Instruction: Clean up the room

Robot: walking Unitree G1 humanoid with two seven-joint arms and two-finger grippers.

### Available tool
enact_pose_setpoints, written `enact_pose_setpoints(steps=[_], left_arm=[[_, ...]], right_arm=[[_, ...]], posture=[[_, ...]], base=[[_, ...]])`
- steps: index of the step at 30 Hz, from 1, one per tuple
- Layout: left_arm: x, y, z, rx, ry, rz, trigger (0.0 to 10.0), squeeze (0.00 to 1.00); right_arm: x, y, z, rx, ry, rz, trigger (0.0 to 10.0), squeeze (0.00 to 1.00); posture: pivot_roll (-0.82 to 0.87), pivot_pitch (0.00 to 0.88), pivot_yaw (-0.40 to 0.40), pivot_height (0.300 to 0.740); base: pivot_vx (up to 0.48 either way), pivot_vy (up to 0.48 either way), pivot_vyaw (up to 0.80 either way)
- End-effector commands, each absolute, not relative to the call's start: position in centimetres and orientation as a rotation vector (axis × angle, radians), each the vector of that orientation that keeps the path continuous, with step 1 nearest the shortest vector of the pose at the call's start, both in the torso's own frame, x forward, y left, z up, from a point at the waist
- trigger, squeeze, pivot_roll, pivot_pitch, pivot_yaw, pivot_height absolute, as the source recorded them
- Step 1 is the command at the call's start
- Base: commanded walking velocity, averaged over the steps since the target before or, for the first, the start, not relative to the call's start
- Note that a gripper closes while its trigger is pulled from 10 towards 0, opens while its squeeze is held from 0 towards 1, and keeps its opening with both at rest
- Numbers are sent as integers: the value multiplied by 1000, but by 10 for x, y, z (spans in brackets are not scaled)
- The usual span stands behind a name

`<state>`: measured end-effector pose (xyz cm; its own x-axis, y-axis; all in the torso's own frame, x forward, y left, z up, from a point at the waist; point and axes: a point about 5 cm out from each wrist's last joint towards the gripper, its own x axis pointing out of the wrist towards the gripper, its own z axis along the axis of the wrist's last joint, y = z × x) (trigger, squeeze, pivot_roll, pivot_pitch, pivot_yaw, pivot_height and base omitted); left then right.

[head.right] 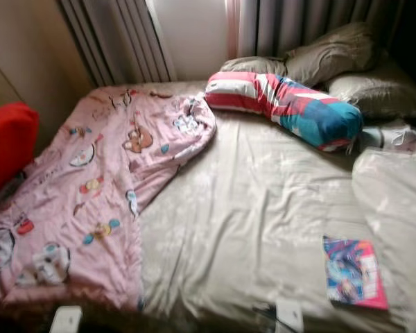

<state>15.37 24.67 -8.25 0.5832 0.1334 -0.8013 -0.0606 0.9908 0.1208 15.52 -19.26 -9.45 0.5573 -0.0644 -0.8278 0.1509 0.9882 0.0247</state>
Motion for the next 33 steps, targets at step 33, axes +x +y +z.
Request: enact_pose_setpoints(steps=[33], left_arm=[[153,267,-76,139,940,133,10000,0]], right_arm=[[162,-175,-93,101,948,-53,10000,0]], posture=[[-9,17,96,740]], base=[[0,480,246]])
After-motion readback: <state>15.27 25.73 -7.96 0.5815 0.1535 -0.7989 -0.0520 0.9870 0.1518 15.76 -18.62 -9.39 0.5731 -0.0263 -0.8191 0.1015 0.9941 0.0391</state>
